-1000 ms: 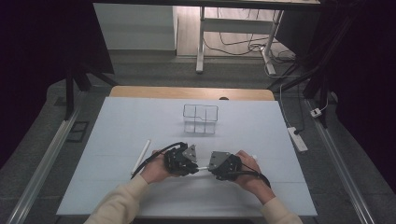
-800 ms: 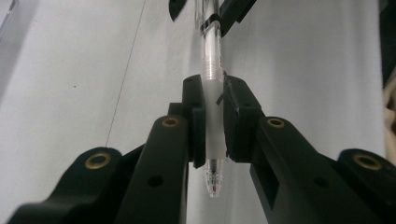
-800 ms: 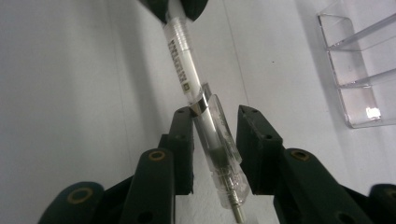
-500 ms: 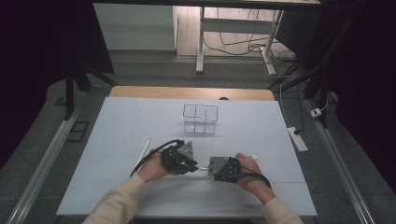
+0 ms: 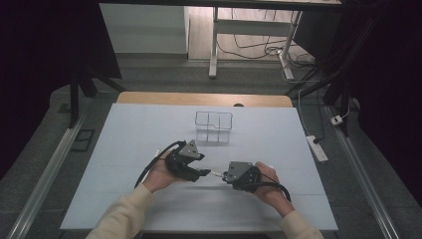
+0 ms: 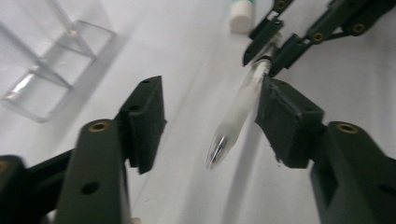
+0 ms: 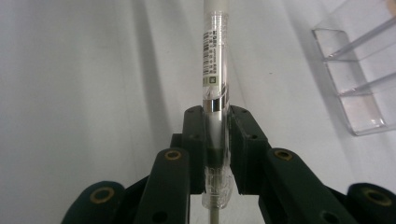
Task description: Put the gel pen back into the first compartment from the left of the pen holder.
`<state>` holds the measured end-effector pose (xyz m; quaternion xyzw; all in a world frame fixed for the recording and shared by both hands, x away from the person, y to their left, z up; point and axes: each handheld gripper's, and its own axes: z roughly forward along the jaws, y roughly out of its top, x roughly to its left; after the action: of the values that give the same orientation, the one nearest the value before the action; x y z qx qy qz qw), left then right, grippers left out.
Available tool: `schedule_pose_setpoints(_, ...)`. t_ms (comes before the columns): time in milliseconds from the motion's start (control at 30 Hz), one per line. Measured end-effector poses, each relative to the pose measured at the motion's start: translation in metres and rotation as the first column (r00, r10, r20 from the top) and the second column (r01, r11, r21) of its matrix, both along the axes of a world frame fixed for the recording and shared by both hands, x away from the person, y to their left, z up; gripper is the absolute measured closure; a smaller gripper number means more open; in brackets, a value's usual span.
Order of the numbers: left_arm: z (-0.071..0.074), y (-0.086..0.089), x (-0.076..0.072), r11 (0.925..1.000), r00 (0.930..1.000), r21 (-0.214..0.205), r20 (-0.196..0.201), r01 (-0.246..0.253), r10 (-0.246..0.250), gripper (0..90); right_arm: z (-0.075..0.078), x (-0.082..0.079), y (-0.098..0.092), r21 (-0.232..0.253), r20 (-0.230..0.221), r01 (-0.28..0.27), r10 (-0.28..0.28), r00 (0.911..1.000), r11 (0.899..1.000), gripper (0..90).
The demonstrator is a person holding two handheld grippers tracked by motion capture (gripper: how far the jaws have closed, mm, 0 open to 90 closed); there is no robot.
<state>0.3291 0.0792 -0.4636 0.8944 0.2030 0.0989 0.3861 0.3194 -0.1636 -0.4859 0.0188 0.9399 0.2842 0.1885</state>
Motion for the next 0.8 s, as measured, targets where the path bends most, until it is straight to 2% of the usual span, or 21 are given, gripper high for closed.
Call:
schedule_pose_setpoints(67,0.000,0.003,0.000,0.9996,0.9999,-0.026,0.000,-0.015,0.015,37.3,0.001,0.002,-0.003,0.029,-0.005,0.016,-0.016,0.9999,0.999,76.5)
schedule_pose_setpoints(167,0.001,0.006,0.000,0.9988,0.9996,-0.041,0.000,-0.028,0.028,35.7,0.004,0.004,-0.007,0.065,-0.010,0.050,-0.050,0.9987,0.997,76.5)
schedule_pose_setpoints(400,0.000,0.011,0.001,0.9967,0.9993,-0.071,-0.002,-0.039,0.039,34.9,0.008,0.008,-0.015,0.166,-0.012,0.100,-0.099,0.9950,0.981,76.5)
schedule_pose_setpoints(467,0.000,0.011,0.001,0.9961,0.9990,-0.076,-0.001,-0.044,0.044,34.8,0.009,0.008,-0.016,0.166,-0.010,0.105,-0.105,0.9945,0.980,76.5)
schedule_pose_setpoints(800,-0.002,0.014,0.002,0.9938,0.9980,-0.092,0.000,-0.062,0.063,34.2,0.012,0.009,-0.020,0.250,-0.026,0.147,-0.145,0.9891,0.957,76.5)
